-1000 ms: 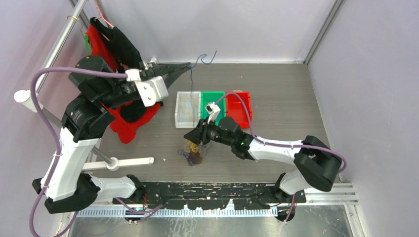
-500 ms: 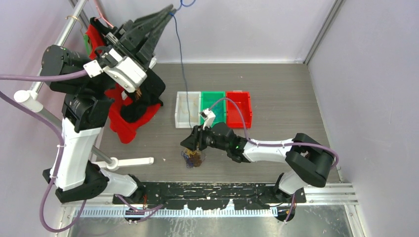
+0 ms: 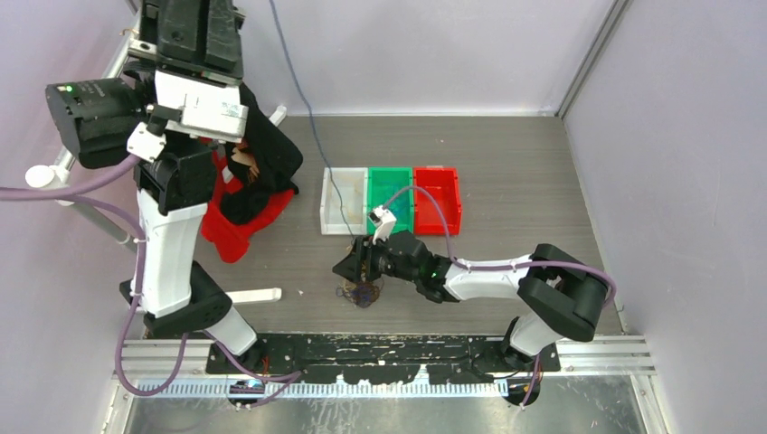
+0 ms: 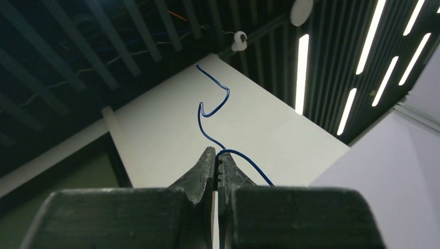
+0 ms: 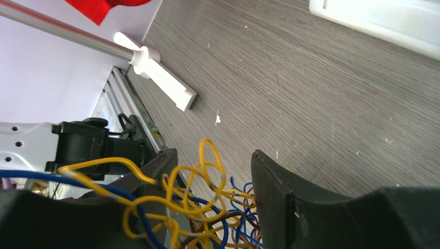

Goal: Untangle the cables
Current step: Untie the cable.

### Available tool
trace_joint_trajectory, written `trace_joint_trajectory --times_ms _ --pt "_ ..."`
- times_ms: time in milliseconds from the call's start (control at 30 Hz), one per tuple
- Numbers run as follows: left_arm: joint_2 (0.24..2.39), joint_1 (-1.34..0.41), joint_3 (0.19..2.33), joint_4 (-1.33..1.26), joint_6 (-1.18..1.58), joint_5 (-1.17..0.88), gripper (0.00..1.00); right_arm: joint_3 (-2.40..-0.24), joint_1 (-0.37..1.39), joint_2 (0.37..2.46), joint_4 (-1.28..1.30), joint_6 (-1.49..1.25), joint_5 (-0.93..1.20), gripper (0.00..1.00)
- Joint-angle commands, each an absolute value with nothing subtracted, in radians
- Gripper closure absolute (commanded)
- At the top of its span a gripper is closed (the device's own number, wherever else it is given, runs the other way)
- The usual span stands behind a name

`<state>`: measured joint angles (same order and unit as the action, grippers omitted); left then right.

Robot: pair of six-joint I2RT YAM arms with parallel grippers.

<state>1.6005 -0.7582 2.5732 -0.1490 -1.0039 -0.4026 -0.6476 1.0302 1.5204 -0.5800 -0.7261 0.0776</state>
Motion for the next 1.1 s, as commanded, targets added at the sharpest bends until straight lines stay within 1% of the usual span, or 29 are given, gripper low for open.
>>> trace_joint_trajectory --times_ms 0,100,133,233,467,600,700,733,833,933,1067 --pt "1.620 -0.762 2.674 -0.284 -1.122 -0.409 1.00 -0.615 1.036 1.516 -0.649 -0.755 0.037 0.40" --pt "1.607 -0.762 2.657 -0.305 -1.134 -0.409 1.00 -0.583 1.036 1.497 -0.656 -0.768 0.014 0.37" --pt "1.601 -0.762 2.651 -0.308 -1.138 -0.407 1.00 -0.567 1.035 1.483 -0.655 -0.779 0.005 0.34" --pt "1.591 -0.762 2.645 -0.309 -1.138 -0.393 1.00 -0.511 1.035 1.434 -0.645 -0.820 -0.026 0.30" --pt "1.574 -0.762 2.633 -0.303 -1.143 -0.380 1.00 -0.374 1.030 1.160 -0.361 -0.919 -0.187 0.29" --pt "1.568 -0.761 2.640 -0.300 -1.152 -0.380 1.00 -0.291 1.024 0.978 -0.244 -1.040 -0.297 0.29" --pt "1.579 -0.761 2.678 -0.289 -1.166 -0.379 1.00 -0.265 1.016 0.893 -0.119 -1.130 -0.397 0.27" --pt "1.581 -0.762 2.693 -0.286 -1.171 -0.379 1.00 -0.261 1.012 0.880 -0.085 -1.151 -0.408 0.25" --pt "1.577 -0.762 2.717 -0.276 -1.198 -0.385 1.00 -0.281 0.985 0.888 0.026 -1.208 -0.407 0.24" --pt "1.551 -0.762 2.697 -0.241 -1.183 -0.361 1.00 -0.303 0.951 0.916 0.013 -1.169 -0.348 0.22" --pt "1.443 -0.762 2.459 -0.225 -1.139 -0.338 1.00 -0.412 0.951 0.933 -0.017 -0.993 -0.282 0.21"
